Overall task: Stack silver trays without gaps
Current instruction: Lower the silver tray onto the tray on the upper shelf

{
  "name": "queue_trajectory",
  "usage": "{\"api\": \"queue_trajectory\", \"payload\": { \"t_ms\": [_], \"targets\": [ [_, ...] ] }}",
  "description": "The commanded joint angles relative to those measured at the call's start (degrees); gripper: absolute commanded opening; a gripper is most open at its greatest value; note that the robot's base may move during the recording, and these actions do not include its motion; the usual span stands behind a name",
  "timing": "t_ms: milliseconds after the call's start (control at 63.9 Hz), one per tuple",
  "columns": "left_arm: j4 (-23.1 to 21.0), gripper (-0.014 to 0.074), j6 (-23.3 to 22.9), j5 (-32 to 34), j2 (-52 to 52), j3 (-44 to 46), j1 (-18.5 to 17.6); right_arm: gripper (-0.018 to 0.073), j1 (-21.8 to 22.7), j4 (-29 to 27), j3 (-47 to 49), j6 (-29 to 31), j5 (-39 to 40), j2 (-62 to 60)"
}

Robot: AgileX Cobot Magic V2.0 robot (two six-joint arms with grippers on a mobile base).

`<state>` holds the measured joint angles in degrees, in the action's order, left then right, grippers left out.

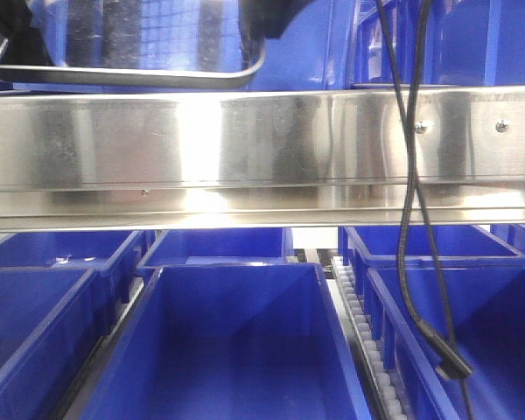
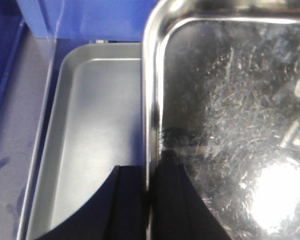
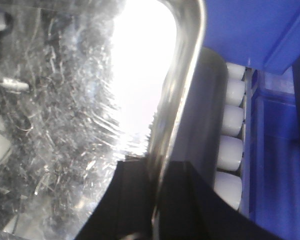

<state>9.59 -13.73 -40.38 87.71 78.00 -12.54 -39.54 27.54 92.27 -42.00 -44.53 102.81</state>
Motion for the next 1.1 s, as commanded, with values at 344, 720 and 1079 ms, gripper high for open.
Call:
{"api": "queue_trajectory", "payload": {
  "t_ms": [344, 720, 1079],
  "targets": [
    [-0.2, 0.0366, 0.4, 2.2, -0.5, 0.4, 0.2, -0.0075, 1.1, 2.4, 0.1, 2.0, 5.2, -0.1],
    [-1.8, 0.0366, 0.1, 2.3, -0.5, 0.4, 0.2, -0.0071, 1.1, 0.2, 0.1, 2.0, 4.6, -0.1],
    [-3.4, 0.0366, 0.1, 2.0, -0.5, 0.4, 0.2, 0.0330, 1.1, -0.8, 0.1, 1.4, 3.8, -0.1]
  ]
}}
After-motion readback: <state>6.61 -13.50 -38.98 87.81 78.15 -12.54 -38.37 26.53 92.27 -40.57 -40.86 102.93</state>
